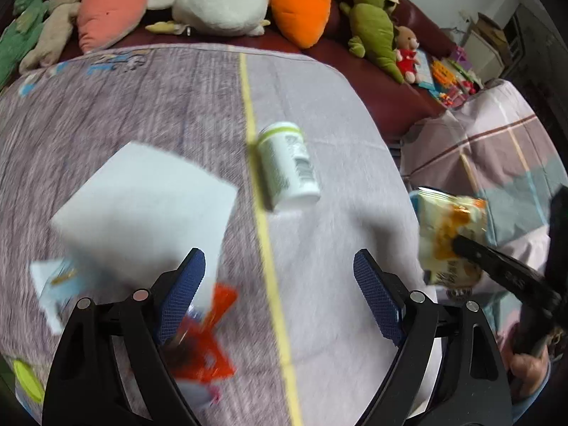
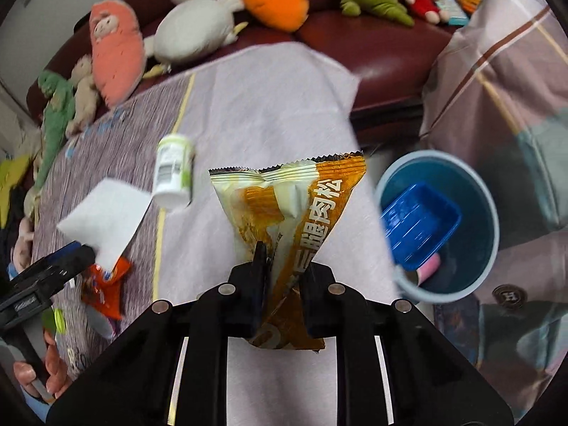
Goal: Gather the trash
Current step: 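Grasp the white pill bottle with the left tool while the right tool holds the packet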
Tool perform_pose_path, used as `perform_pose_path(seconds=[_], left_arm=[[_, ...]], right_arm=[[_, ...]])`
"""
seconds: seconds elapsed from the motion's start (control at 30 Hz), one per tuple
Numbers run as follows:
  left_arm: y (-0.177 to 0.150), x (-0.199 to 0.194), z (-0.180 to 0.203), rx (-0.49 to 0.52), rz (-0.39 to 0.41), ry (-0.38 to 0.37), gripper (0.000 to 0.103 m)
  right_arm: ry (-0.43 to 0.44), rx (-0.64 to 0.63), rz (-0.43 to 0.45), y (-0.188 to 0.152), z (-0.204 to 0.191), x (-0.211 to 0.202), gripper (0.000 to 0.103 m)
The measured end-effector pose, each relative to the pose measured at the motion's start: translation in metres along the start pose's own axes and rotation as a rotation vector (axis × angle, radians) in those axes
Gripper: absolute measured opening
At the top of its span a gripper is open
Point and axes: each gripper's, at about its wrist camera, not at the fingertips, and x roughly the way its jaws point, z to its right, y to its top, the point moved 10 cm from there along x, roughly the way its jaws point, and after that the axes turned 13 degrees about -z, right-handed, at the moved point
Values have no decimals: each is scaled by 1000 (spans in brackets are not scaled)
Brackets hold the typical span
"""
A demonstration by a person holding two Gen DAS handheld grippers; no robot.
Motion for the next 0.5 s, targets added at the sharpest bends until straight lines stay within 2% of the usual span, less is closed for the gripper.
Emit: perform_pose_path(seconds=[0.23, 0.5], left_arm=[[50, 54, 15, -26, -61, 68, 86], [77, 92, 12, -58, -88, 118, 86]], right_arm=[[-14, 34, 26, 22, 41, -4, 17], [-10, 111, 32, 30, 92, -1, 18]])
